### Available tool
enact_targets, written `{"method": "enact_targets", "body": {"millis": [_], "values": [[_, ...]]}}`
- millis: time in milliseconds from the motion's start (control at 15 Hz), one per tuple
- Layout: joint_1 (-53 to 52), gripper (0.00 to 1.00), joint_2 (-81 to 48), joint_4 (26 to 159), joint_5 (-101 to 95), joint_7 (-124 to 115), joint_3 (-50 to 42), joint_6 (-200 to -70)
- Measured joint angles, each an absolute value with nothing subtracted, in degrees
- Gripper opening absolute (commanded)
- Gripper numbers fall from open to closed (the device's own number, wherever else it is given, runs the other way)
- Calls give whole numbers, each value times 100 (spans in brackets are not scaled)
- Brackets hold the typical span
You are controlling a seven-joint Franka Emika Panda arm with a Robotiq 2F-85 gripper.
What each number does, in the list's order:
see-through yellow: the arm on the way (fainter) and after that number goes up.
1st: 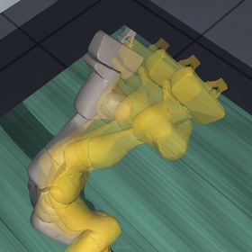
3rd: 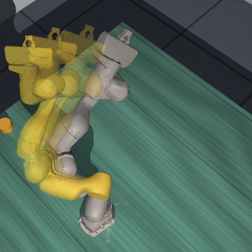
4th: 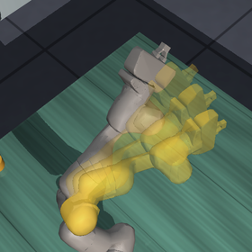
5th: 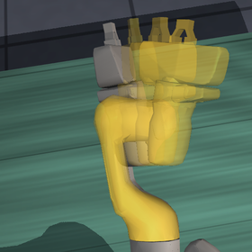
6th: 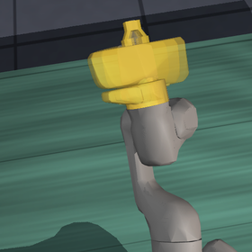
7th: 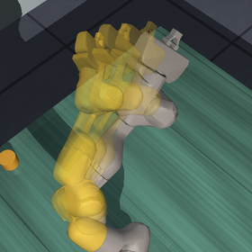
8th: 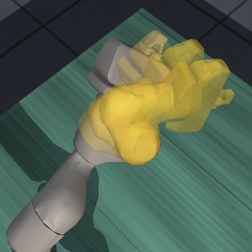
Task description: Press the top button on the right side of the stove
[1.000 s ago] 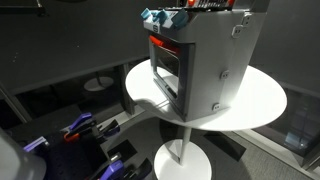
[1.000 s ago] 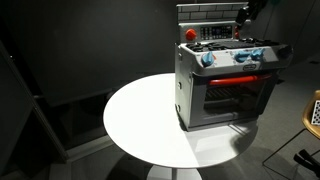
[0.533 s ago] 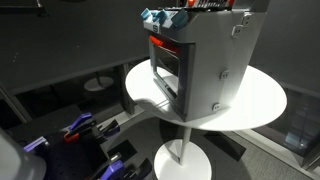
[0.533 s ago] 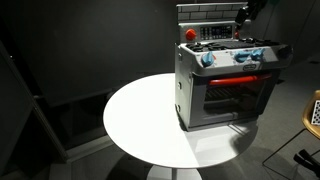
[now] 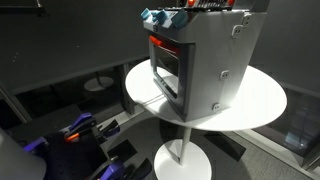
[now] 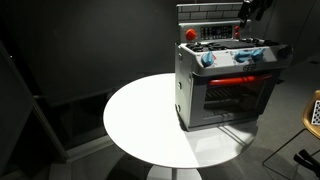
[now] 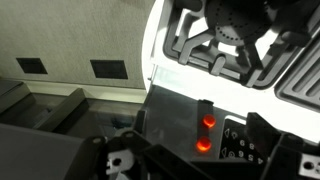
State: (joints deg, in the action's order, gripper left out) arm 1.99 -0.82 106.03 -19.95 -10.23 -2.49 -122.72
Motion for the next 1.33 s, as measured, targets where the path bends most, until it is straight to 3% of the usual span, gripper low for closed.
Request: {"method": "enact_targets", "body": {"millis": [667,1333], "values": [[137,100,789,10709,-945,-769,-139,-10351],[99,100,1695,11383,-452,-769,-58,-9654]]}}
